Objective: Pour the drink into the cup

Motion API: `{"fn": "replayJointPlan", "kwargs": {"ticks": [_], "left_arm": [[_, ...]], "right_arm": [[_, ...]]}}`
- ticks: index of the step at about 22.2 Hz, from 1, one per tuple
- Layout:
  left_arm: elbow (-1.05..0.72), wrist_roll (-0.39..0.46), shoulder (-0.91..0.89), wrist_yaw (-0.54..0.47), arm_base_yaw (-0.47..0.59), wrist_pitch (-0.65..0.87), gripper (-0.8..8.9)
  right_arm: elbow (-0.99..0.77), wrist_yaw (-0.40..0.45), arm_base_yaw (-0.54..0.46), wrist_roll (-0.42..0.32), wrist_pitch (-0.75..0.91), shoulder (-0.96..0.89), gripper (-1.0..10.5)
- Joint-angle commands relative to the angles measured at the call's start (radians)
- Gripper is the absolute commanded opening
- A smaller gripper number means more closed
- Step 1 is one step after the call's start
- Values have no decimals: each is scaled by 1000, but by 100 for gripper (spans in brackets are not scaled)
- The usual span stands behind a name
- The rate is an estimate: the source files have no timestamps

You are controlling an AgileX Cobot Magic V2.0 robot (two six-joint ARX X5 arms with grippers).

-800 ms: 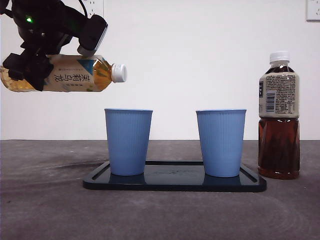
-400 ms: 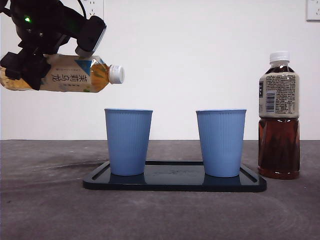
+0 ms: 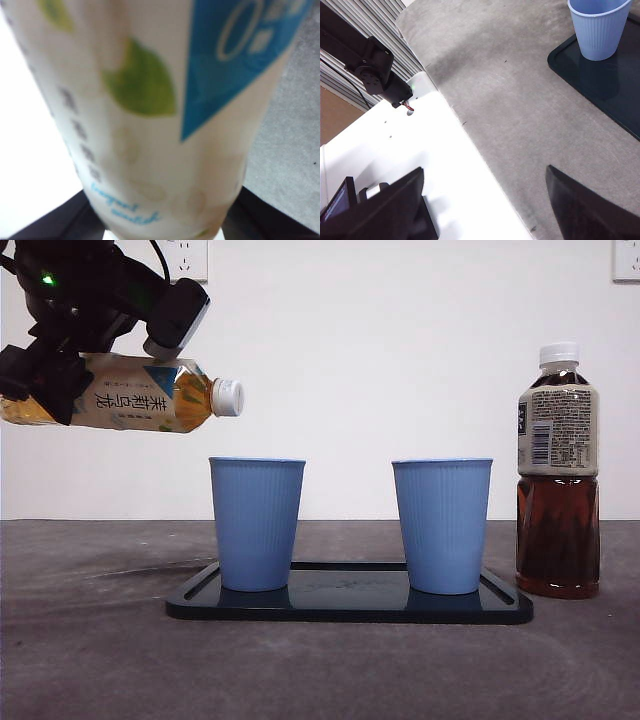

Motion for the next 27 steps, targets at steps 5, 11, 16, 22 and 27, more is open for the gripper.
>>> {"fn": "replayJointPlan", "kwargs": {"ticks": [5, 11, 16, 22, 27], "left_arm": [[34, -5, 3, -19, -10, 27, 213], [34, -42, 3, -18, -10, 27, 213], [34, -215, 0, -9, -10, 27, 213], [34, -606, -63, 153, 14, 13, 213], [33, -923, -160, 399, 66, -35, 214]], "right_arm": [[14, -3, 7, -11, 4, 6, 377], [14, -3, 7, -11, 4, 6, 377], [14, -3, 7, -11, 4, 6, 377], [14, -3, 7, -11, 3, 6, 378], [14, -2, 7, -10, 3, 6, 378]]}}
